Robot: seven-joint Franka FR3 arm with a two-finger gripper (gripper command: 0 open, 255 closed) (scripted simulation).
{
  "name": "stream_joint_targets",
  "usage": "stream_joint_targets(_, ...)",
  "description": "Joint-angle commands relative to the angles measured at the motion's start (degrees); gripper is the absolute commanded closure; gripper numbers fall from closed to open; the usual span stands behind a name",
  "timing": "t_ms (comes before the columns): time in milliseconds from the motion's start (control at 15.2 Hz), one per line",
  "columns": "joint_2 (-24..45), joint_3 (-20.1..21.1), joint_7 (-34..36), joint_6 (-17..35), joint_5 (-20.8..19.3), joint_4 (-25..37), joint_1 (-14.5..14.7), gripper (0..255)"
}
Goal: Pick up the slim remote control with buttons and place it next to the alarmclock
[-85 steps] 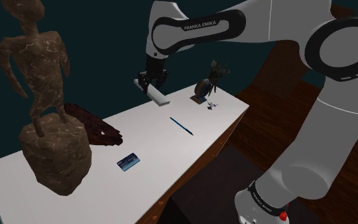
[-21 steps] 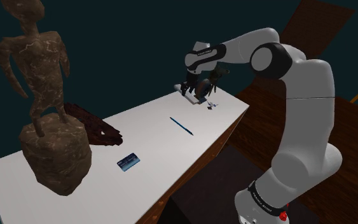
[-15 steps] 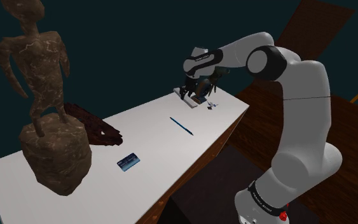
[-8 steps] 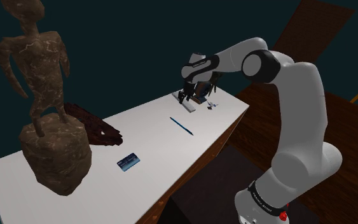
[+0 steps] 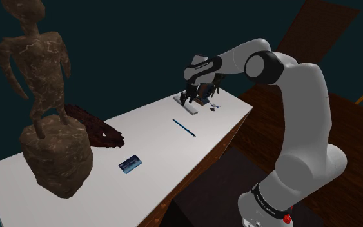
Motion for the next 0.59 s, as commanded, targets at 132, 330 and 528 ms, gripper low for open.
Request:
stream_joint_targets(132, 0.0, 0.0, 0.0, 0.0, 0.0, 0.0, 0.0, 0)
stream_joint_targets(330, -1.3, 0.0, 0.0, -1.2, 0.0, -0.1, 0.0, 0)
stream_joint_targets(528, -4.6, 0.1, 0.0, -4.6, 0.1, 0.0, 0.0, 0)
